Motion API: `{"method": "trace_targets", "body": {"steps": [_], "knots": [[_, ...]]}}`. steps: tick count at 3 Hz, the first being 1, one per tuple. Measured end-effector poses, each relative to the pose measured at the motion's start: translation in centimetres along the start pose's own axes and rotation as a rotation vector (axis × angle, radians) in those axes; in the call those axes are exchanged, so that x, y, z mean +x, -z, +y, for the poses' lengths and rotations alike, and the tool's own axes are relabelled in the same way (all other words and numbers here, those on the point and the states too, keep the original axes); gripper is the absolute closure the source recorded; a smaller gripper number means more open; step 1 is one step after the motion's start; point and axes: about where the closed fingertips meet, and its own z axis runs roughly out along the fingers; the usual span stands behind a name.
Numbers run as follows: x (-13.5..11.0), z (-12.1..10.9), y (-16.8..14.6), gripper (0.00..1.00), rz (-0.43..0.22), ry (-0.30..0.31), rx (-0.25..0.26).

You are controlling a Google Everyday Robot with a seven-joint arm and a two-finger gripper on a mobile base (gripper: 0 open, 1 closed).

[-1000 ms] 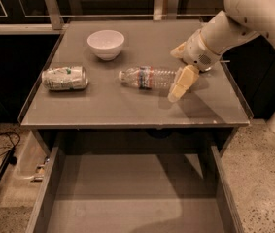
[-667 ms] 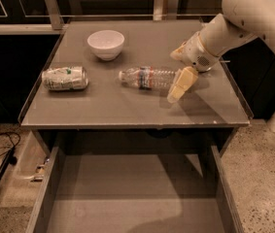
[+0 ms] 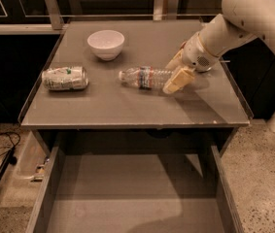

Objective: Place water bottle into top drawer

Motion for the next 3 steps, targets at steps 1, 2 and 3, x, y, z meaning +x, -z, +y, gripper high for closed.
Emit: {"method": "trace_targets", "body": {"steps": [1, 2, 3], "knots": [[0.00, 0.00, 0.00, 0.66, 0.000, 0.000, 0.000], [0.00, 0.00, -0.01, 0.89, 0.000, 0.000, 0.000], [0.00, 0.00, -0.01, 1.00, 0.000, 0.000, 0.000]]}}
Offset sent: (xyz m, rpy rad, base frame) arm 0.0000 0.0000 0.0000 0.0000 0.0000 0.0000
